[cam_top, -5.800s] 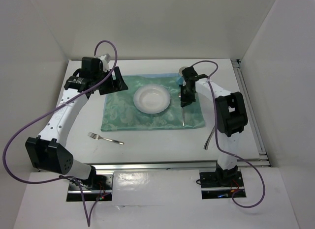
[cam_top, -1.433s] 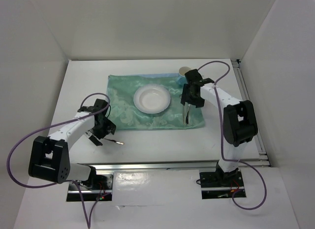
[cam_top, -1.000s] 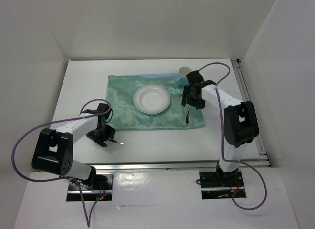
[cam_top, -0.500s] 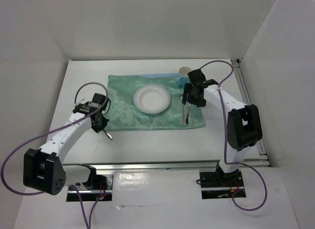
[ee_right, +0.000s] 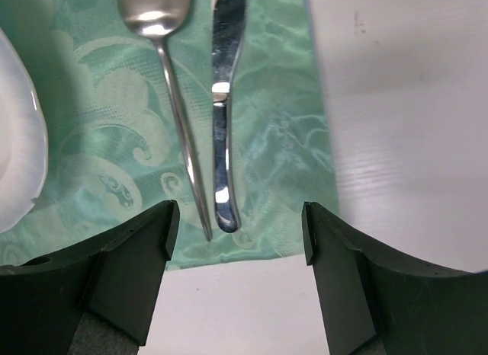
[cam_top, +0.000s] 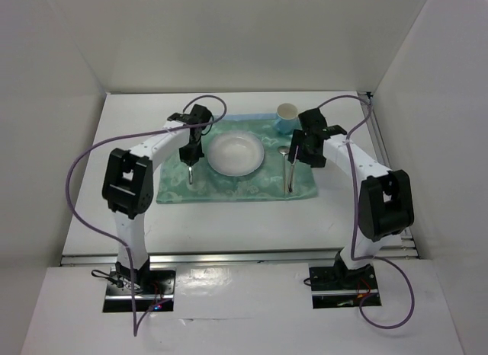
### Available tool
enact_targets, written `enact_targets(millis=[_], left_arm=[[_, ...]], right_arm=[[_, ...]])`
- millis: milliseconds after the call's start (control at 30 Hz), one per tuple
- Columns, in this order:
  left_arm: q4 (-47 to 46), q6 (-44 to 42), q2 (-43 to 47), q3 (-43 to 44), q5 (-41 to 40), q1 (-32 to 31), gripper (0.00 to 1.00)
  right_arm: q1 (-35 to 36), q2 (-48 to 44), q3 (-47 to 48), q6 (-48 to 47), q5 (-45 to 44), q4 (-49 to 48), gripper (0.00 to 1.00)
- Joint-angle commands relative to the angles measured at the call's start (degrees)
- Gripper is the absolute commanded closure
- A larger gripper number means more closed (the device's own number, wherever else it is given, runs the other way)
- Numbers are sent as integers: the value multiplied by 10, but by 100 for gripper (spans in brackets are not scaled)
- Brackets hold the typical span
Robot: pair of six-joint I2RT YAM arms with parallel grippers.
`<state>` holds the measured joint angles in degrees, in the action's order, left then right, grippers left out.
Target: Set the dinner table for one person
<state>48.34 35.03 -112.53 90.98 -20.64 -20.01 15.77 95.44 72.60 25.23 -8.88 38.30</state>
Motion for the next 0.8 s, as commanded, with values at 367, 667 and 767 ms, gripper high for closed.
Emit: enact_targets(millis=[367,667,767], left_arm=[[52,-76,-132,134,4,8,100],[57,-76,-127,111,16,8,69],[57,-71,-118,105,16,8,41]], right_arm=[[-23,-55,-17,9,-20,25,22],[-23,-55,-17,14,-20,25,19],[-23,-60,-11,19,-26,35,10]])
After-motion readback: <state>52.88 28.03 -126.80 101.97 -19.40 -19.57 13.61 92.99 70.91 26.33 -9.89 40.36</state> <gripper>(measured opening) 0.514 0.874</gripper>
